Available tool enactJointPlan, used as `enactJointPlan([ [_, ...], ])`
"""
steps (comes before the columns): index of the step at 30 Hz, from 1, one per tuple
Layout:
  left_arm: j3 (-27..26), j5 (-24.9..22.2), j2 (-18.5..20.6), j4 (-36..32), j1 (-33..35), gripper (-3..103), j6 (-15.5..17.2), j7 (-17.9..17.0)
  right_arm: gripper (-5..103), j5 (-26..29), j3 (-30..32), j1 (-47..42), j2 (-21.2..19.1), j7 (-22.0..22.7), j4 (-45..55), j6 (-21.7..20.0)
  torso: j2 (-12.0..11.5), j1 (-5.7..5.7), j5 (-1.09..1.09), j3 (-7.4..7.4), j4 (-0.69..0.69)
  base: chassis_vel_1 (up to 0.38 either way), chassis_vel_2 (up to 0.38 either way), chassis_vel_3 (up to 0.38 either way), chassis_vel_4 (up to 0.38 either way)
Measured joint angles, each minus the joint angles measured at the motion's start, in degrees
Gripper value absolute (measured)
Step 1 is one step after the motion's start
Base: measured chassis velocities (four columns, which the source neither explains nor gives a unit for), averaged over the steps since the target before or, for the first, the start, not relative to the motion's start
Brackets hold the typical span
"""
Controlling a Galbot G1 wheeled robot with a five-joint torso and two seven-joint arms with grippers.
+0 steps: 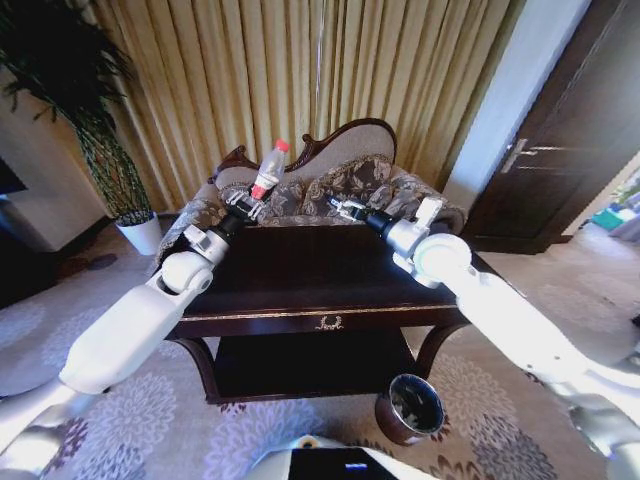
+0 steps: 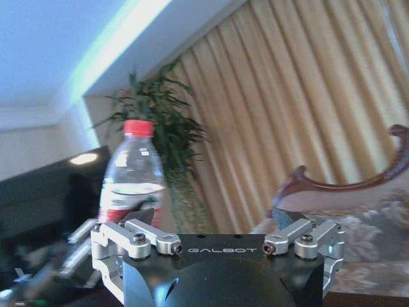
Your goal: Move to the front of the table and place the trash on the table into the trash bin.
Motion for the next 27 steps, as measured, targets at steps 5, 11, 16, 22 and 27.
enactJointPlan([
  [5,1.86,-0.21,-0.95,-0.33,-1.46,30,0.79,-0.36,100,0.47,-0.76,1.39,0.92,-0.14,0.51,0.06,0.0,0.0,-0.01,0.0,0.01,0.0,0.0,0.0,0.0],
  [11,4.67,-0.21,-2.84,-1.15,-3.18,30,1.89,-1.32,100,0.74,-1.8,3.5,1.79,-0.13,0.47,0.15,0.0,0.0,-0.01,0.0,0.0,0.0,0.0,0.0,0.0],
  [16,6.53,-0.18,-3.74,-1.56,-4.27,30,2.4,-1.76,100,0.85,-2.48,5.1,2.67,-0.01,0.3,0.17,0.0,-0.01,0.0,0.0,0.0,0.0,0.0,0.0,0.0],
  [22,7.86,-0.24,-3.9,-2.21,-5.09,30,3.03,-2.15,100,1.01,-3.6,6.91,3.24,0.18,0.1,0.19,0.0,0.0,-0.01,0.0,0.01,0.0,0.0,0.0,0.0],
  [27,9.26,-0.52,-4.41,-2.44,-6.23,30,3.52,-2.64,100,1.04,-4.71,8.39,3.53,0.29,-0.13,0.2,0.01,-0.01,-0.01,0.0,0.01,0.0,0.0,0.0,0.0],
])
